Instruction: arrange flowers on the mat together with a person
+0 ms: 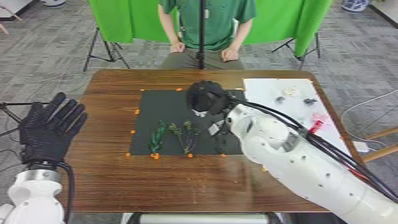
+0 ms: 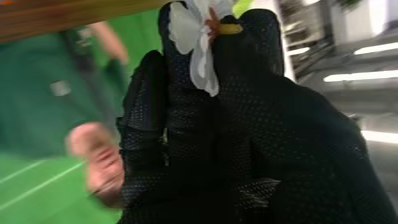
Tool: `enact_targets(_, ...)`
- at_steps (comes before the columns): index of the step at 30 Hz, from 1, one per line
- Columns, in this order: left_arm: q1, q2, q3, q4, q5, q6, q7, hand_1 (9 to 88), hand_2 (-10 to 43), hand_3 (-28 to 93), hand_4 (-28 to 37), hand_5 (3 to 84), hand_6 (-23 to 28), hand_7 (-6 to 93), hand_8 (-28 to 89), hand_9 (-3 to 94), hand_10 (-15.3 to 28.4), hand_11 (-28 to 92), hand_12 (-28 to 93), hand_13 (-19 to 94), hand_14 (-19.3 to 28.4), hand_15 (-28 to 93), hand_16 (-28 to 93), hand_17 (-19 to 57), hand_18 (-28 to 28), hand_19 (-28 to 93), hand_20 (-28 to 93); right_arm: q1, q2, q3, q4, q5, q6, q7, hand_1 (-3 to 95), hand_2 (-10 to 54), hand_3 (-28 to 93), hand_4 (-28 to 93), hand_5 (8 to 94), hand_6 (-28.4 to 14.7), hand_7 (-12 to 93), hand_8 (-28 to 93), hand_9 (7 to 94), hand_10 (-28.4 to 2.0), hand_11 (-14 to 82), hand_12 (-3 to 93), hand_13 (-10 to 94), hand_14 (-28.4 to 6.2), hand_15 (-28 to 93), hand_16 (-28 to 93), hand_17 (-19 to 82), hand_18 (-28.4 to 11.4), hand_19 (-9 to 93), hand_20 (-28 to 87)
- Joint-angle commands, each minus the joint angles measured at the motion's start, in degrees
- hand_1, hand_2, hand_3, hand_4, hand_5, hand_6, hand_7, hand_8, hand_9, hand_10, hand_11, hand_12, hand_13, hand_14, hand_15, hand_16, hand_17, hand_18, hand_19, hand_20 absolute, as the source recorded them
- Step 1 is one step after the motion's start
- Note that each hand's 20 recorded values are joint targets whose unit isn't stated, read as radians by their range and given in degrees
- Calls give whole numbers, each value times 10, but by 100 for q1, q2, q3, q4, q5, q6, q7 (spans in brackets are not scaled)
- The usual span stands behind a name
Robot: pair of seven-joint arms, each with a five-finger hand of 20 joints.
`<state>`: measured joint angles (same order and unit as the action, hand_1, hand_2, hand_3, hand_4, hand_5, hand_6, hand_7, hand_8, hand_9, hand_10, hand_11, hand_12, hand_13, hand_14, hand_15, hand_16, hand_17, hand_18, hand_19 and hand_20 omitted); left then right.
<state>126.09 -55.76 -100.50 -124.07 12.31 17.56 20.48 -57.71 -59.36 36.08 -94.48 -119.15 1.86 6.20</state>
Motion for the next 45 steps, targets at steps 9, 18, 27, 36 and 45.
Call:
enact_targets(9, -23, 89, 211, 125, -142, 66, 94, 263, 149, 689, -283, 420, 85, 156, -100, 382, 169, 255, 110, 283, 161, 376, -76, -38, 166, 380, 105, 1129, -1740, -1326, 1315, -929, 28, -170, 705, -95, 664, -282, 668, 46, 450, -10, 812, -52, 79, 408, 753, 12, 235, 572, 341, -134, 865, 258)
enact_targets(18, -374, 231, 409, 219, -158, 7, 78, 263, 150, 689, -283, 419, 85, 157, -100, 382, 169, 256, 110, 283, 161, 375, -76, -38, 166, 379, 105, 1653, -1749, -2439, 1676, -911, 777, 91, 702, -95, 657, -282, 659, 47, 459, -16, 807, -53, 79, 403, 750, 12, 233, 566, 344, -128, 856, 252)
enact_targets(27, -387, 234, 385, 239, -160, 0, 19, 262, 150, 690, -283, 420, 85, 157, -101, 382, 169, 257, 110, 282, 162, 376, -76, -38, 166, 380, 106, 1492, -1765, -2416, 1684, -1168, 662, 325, 697, -95, 643, -283, 641, 44, 451, -39, 785, -50, 67, 381, 731, 5, 201, 525, 347, -113, 832, 225)
enact_targets(36, -367, 237, 365, 245, -164, 2, -1, 263, 149, 690, -283, 421, 84, 158, -101, 382, 168, 257, 110, 283, 161, 376, -76, -38, 166, 381, 106, 1087, -1795, -1951, 1625, -1514, 49, 439, 675, -95, 638, -283, 595, 42, 394, -65, 686, -74, 117, 286, 650, -12, 185, 441, 330, -98, 709, 221)
enact_targets(45, -293, 220, 295, 225, -168, -5, 30, 263, 150, 691, -283, 420, 85, 158, -101, 382, 168, 258, 109, 283, 162, 377, -76, -39, 167, 381, 107, 964, -1790, -1799, 1494, -1645, -204, 413, 662, -95, 634, -283, 586, 41, 385, -72, 668, -80, 140, 259, 632, -16, 197, 422, 353, -108, 580, 304)
